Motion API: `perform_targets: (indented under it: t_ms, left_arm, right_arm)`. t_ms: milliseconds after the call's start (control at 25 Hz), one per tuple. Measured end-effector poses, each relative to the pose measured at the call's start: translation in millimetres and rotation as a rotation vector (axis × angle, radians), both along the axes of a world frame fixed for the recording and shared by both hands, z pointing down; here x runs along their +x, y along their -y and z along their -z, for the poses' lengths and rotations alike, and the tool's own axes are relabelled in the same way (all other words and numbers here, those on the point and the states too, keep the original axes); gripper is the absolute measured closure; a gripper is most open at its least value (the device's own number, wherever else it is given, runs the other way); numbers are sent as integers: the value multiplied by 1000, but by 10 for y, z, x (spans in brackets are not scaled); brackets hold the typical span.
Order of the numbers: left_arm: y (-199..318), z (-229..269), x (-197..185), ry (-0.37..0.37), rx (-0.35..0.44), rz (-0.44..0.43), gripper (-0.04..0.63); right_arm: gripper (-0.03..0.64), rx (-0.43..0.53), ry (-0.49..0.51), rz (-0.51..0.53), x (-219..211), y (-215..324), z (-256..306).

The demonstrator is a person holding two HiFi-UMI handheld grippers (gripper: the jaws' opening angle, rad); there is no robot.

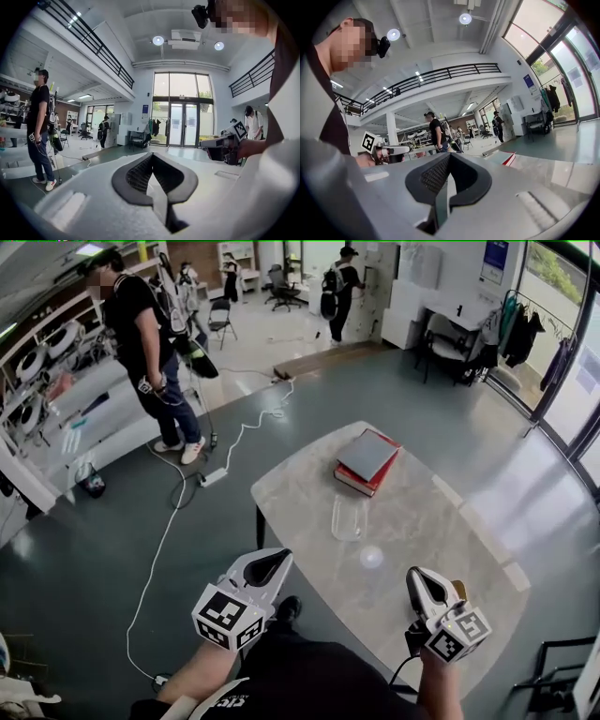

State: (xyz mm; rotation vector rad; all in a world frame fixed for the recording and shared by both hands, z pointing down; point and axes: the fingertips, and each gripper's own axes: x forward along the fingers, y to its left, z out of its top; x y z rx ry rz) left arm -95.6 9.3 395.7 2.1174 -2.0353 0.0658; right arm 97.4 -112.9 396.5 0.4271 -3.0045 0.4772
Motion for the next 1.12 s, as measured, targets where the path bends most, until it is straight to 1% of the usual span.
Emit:
perform_targets:
  t_ms: [120,280,440,600,800,960,1080,1120]
  left_arm:
    - [302,-26,-307,5,2,-67,592]
    - [648,-37,-707,16,13,-142,592]
    - [954,-126,-916,-2,-5,-251,591]
    - [1207,-283,-978,-18,-41,-377,591]
    - [1434,-449,-1001,-46,-68,-498,589]
    - [1598,-669,-917,-66,-118,-587,580]
    - [1728,-858,-792,-66,-163,-653,575]
    - [1770,-924,-733,-63,-185,-676,564]
  right_arm:
    - [615,2,19,-67,-249,182,41]
    - [615,25,21,-101,-665,291,84]
    - [615,23,10,-161,-967,428,81]
    - [615,5,-7,-237,-1111,545,15]
    - [615,-20,-38,-335,-1125,567,-66]
    - [615,-42,-61,-410,-1050,570,-164]
    - [615,-61,-65,-465,-941,575,-239]
    - [615,-69,-65,-481,-888,572,-262]
